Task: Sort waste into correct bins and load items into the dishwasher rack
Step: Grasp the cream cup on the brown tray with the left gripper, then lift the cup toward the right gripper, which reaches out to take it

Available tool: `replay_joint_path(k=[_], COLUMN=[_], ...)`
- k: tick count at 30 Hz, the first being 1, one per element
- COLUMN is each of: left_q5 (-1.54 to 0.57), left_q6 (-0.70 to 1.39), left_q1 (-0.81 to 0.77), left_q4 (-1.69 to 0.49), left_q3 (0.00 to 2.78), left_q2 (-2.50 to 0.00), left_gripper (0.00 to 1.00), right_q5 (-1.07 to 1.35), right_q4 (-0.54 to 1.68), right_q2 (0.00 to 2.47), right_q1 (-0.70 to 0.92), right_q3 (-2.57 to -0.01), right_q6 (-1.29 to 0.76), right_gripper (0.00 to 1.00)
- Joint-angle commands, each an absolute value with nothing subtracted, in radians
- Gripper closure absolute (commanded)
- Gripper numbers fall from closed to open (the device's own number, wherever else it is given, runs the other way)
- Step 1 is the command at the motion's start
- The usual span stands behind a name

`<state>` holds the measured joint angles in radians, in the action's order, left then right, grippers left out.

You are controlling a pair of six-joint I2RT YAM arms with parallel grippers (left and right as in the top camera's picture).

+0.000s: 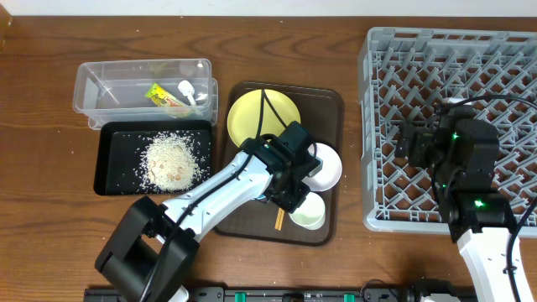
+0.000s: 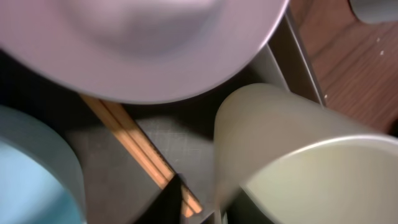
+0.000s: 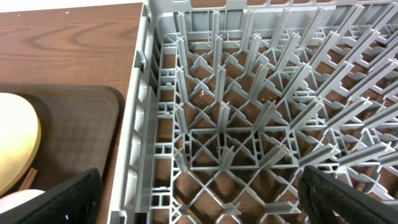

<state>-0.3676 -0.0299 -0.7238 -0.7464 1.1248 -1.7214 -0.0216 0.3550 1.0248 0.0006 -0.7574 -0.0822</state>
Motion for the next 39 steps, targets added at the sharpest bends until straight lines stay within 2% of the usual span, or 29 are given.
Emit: replay_joint_path(k=[1,7,12,15,21,26,31,34,39], left_q5=[-0.374,-0.374,-0.374,-0.397,-0.646,-0.969,-1.234,-1.323,-1.351], left_q6=[-0.040,-0.029,-0.029,-0.016,0.120,0.277,0.379,0.403,0.403], left_q1=[-0.726,-0.709,-0.634,-0.551,-0.323,-0.185,-0.149,-0.153,-0.170], left_q4=[-0.743,-0.756,-0.772,-0.734,-0.505,-0.302,-0.175,-0.143,-0.143], left_q3=[1.117,1.136,1.185,1.210,1.212,1.212,1.212,1.212,1.212], left_q2=[-1.726,-1.691,-1.585,-1.525,-1.528,-1.636,-1.760,-1.816,-1.841], left_gripper=[0.93,0.94,0.94,0.93,0.94,0.93,0.94,0.94,0.94], right_q5=[-0.018,-0.017,-0.018,-0.018,0.020,0.270,0.647,0.873,1.208], right_q4=[0.356,0.356,0.350,0.331,0.282,0.225,0.112,0.012,-0.182], right_q2=[1.028,1.028,1.028,1.028,1.051,1.139,1.276,1.364,1.497], right_q1=[0.014,0.014,0.014,0.014,0.014,0.014,0.014,0.014,0.014], right_q3=[-0.778,-0.778,-0.778,-0.778,-0.778,-0.778,-0.778,-0.778,-0.778], right_q6=[-0.073,-0.073,-0.073,-0.073,-0.073,-0.062,-0.046,-0.043,-0.035], right_gripper=[0.01,0.01,0.01,0.01,0.01,0.01,0.01,0.01,0.01])
